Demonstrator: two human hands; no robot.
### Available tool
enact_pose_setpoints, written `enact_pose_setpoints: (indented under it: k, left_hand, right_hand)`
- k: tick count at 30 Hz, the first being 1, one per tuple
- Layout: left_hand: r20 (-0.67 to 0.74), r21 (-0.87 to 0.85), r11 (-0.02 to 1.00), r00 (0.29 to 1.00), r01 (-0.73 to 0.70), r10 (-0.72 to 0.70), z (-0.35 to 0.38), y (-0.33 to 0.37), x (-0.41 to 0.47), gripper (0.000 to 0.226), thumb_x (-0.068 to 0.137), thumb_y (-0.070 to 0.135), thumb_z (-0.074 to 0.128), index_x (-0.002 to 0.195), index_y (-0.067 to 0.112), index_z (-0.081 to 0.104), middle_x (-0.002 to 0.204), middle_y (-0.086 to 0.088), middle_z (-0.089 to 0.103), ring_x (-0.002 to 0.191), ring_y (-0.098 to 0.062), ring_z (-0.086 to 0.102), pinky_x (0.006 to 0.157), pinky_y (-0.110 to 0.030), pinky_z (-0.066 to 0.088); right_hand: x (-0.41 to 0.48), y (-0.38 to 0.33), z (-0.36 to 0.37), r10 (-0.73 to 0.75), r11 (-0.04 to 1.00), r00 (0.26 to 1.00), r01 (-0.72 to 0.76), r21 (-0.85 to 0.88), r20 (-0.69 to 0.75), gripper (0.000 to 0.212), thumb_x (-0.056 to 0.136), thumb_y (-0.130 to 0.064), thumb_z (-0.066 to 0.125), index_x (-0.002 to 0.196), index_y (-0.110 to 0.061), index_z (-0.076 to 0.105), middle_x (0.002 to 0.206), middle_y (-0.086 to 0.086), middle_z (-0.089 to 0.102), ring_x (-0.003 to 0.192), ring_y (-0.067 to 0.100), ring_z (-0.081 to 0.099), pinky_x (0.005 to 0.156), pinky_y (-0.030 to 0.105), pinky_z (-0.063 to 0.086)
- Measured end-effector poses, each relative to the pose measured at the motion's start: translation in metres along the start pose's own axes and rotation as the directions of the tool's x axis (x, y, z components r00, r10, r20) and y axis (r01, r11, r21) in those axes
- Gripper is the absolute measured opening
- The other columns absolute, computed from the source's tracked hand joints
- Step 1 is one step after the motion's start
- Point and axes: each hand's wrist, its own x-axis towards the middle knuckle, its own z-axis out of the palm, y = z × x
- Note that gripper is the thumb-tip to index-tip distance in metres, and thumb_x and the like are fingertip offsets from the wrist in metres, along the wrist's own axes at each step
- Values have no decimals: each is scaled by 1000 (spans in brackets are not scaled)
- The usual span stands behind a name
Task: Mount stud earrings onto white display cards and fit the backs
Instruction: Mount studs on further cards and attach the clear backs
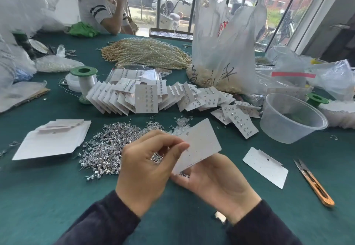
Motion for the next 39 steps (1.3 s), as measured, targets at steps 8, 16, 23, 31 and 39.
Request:
enact_pose_setpoints:
  k: [8, 16, 23, 31, 39]
  left_hand:
    - [-49, 63, 992, 993, 111, -109, 2, -2, 0, 9, 73, 18, 65, 67, 12, 68, 65, 7, 64, 62, -6, 57, 57, -22, 47]
    - [-44, 78, 990, 993, 114, -111, 0, -1, 1, 17, 72, 29, 65, 68, 13, 68, 65, 6, 65, 61, -9, 58, 57, -31, 49]
    - [-17, 93, 993, 997, 79, -78, -1, 0, 1, 27, 73, 35, 57, 69, 11, 67, 65, 6, 63, 61, -10, 57, 56, -28, 48]
    - [-23, 115, 992, 998, 52, -50, -1, 0, 0, 25, 74, 31, 59, 67, 9, 67, 62, 5, 63, 59, -11, 55, 55, -26, 46]
    - [-24, 142, 990, 1000, 15, -11, 0, -1, -1, 24, 75, 31, 61, 66, 10, 69, 62, 3, 62, 56, -8, 54, 53, -30, 46]
  right_hand:
    - [2, 13, 5, 41, 998, 997, -45, 53, 68, 35, 74, -19, 73, 107, -12, 63, 111, 8, 58, 98, 23, 52, 82, 35, 43]
    - [3, 15, 5, 44, 998, 997, -47, 40, 67, 45, 77, -16, 71, 117, -7, 52, 124, 18, 40, 97, 27, 51, 91, 45, 38]
    - [2, 13, 6, 43, 999, 997, -43, 5, 58, 45, 73, -18, 75, 113, -8, 55, 120, 18, 43, 107, 32, 40, 86, 42, 42]
    - [2, 14, 8, 48, 999, 997, -47, -15, 58, 45, 76, -17, 72, 115, -9, 53, 124, 17, 39, 110, 31, 36, 90, 44, 37]
    - [2, 14, 8, 55, 998, 997, -55, 3, 61, 48, 72, -17, 75, 115, -6, 55, 120, 16, 49, 106, 30, 43, 91, 44, 35]
